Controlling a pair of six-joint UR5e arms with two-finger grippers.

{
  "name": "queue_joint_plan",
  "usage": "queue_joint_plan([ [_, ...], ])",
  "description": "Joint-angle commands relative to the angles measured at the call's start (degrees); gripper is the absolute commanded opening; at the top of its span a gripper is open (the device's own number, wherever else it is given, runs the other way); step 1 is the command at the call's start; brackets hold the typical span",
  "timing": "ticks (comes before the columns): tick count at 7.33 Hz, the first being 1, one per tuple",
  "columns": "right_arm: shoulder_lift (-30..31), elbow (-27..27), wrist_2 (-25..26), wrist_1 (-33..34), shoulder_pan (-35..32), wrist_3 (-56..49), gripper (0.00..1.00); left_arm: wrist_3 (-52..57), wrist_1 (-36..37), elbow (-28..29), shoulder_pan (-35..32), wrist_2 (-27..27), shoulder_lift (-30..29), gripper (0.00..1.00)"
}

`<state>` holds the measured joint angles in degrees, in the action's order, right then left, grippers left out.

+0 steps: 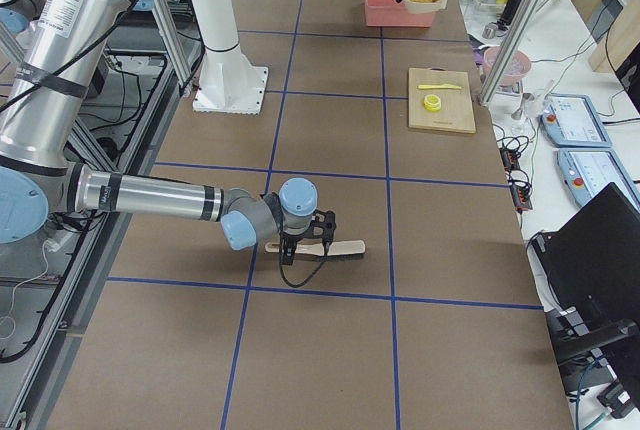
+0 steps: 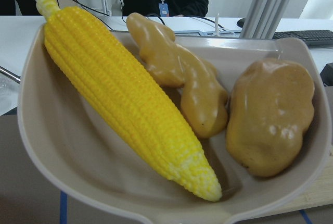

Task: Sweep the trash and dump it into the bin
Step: 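Lift the loaded dustpan with the left gripper toward the pink bin, then tilt the dustpan over the pink bin with the left gripper, dumping vegetables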

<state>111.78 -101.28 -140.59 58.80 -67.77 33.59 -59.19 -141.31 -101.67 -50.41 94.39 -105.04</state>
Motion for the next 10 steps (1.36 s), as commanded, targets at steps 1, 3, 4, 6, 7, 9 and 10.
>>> queue_joint_plan([
  [1,-0.16,0.12,0.74,0.96,-4.98,-7.17,1.00,-14.23,-7.98,-0.46,-5.01,7.43,6.39,0.00],
  [3,-6.00,0.38,5.66,17.99,-13.13,-26.18,1.00,-21.00,-11.86,-0.28,-10.48,16.92,13.43,0.00],
  [4,-15.27,2.30,7.94,32.72,-18.05,-37.26,1.00,-30.97,-14.32,-0.11,-10.49,17.40,15.20,0.00],
  [6,-27.10,13.77,8.76,42.01,-22.04,-50.08,1.00,-55.47,-15.49,-0.11,-10.49,19.15,14.96,0.00],
  [7,-26.96,14.53,8.93,41.40,-22.40,-51.33,1.00,-69.17,-18.45,-0.11,-10.76,19.77,14.43,0.00],
  [9,-26.44,15.06,9.54,41.22,-22.93,-51.78,1.00,-89.44,-23.20,-0.02,-11.63,19.60,14.25,0.00],
  [10,-26.52,14.80,9.89,41.14,-23.11,-51.44,1.00,-89.87,-23.31,0.16,-11.64,19.43,14.16,0.00],
])
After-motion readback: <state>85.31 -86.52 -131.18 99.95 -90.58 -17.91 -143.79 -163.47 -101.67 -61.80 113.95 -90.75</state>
